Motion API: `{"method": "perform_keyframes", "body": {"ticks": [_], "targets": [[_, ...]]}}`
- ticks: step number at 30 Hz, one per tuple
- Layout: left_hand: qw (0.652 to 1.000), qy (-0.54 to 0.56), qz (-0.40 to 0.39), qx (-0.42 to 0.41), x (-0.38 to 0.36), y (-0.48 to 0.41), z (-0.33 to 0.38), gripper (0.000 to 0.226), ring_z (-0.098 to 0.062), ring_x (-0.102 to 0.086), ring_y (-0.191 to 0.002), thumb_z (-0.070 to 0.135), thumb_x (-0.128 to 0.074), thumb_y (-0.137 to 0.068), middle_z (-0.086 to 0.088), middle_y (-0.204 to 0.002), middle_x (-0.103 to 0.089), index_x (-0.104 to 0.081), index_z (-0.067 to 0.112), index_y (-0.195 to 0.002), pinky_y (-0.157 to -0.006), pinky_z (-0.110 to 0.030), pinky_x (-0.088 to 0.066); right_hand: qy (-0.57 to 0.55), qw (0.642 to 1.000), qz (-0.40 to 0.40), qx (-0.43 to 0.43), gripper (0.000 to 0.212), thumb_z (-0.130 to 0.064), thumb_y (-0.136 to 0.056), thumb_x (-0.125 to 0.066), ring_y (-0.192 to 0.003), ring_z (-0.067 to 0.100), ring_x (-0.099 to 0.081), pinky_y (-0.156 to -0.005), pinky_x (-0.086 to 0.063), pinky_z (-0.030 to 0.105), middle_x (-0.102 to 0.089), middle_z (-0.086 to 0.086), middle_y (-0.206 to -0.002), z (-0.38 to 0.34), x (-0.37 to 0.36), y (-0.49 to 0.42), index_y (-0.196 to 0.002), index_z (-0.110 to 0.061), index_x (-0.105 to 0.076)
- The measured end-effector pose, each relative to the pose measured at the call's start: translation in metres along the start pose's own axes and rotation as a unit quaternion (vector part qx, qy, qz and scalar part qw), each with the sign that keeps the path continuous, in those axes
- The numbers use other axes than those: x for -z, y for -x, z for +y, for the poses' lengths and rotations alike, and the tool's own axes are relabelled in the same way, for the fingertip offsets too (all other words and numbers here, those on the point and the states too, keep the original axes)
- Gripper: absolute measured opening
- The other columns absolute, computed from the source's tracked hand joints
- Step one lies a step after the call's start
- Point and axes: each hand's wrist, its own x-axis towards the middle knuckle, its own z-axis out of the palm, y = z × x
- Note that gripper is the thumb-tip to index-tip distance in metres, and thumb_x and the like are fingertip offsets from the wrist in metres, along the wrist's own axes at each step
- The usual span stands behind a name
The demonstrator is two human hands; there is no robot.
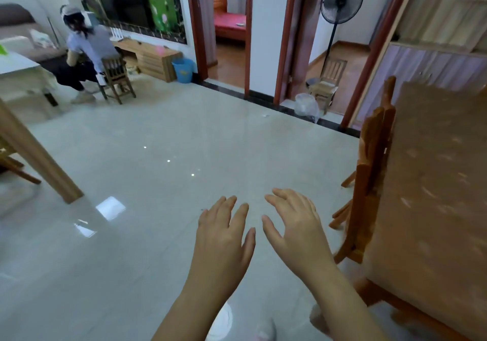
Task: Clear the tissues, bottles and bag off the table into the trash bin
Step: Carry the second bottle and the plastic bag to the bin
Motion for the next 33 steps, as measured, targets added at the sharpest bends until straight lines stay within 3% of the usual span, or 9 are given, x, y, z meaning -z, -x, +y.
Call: {"method": "perform_keyframes", "body": {"ticks": [10, 21, 27, 33], "targets": [[1.000, 0.011, 0.017, -0.011, -0.090, -0.177, 0.003, 0.037, -0.037, -0.059, -0.107, 0.026, -0.044, -0.084, -0.018, -0.112, -0.064, -0.063, 0.005, -0.108, -0.083, -0.053, -0.050, 0.018, 0.999, 0.037, -0.007, 0.037, -0.033, -0.083, -0.052, -0.110, 0.026, -0.055, -0.093, -0.043, 0.051, -0.063, 0.007, -0.116, 0.104, 0.001, -0.154, -0.112, -0.013, -0.062], [0.994, 0.080, -0.045, -0.054, -0.217, -0.313, -0.013, 0.037, -0.037, -0.059, -0.107, 0.026, -0.043, -0.083, -0.017, -0.113, -0.064, -0.062, 0.006, -0.109, -0.082, -0.055, -0.049, 0.081, 0.990, 0.054, -0.098, 0.037, -0.032, -0.078, -0.056, -0.107, 0.029, -0.057, -0.087, -0.046, 0.051, -0.065, 0.008, -0.114, 0.212, -0.025, -0.265, -0.109, -0.013, -0.064], [0.989, 0.109, -0.050, -0.087, -0.293, -0.430, -0.046, 0.037, -0.037, -0.059, -0.106, 0.024, -0.043, -0.083, -0.017, -0.112, -0.064, -0.062, 0.006, -0.108, -0.082, -0.055, -0.049, 0.114, 0.985, 0.058, -0.116, 0.039, -0.035, -0.083, -0.047, -0.108, 0.028, -0.055, -0.092, -0.040, 0.047, -0.063, 0.008, -0.114, 0.272, -0.049, -0.381, -0.110, -0.012, -0.063], [0.980, 0.128, -0.055, -0.144, -0.356, -0.559, -0.071, 0.036, -0.036, -0.059, -0.108, 0.024, -0.044, -0.084, -0.017, -0.113, -0.064, -0.061, 0.006, -0.110, -0.085, -0.053, -0.049, 0.115, 0.980, 0.096, -0.131, 0.044, -0.037, -0.085, -0.041, -0.109, 0.029, -0.055, -0.093, -0.043, 0.054, -0.062, 0.011, -0.114, 0.320, -0.064, -0.513, -0.111, -0.009, -0.062]]}}
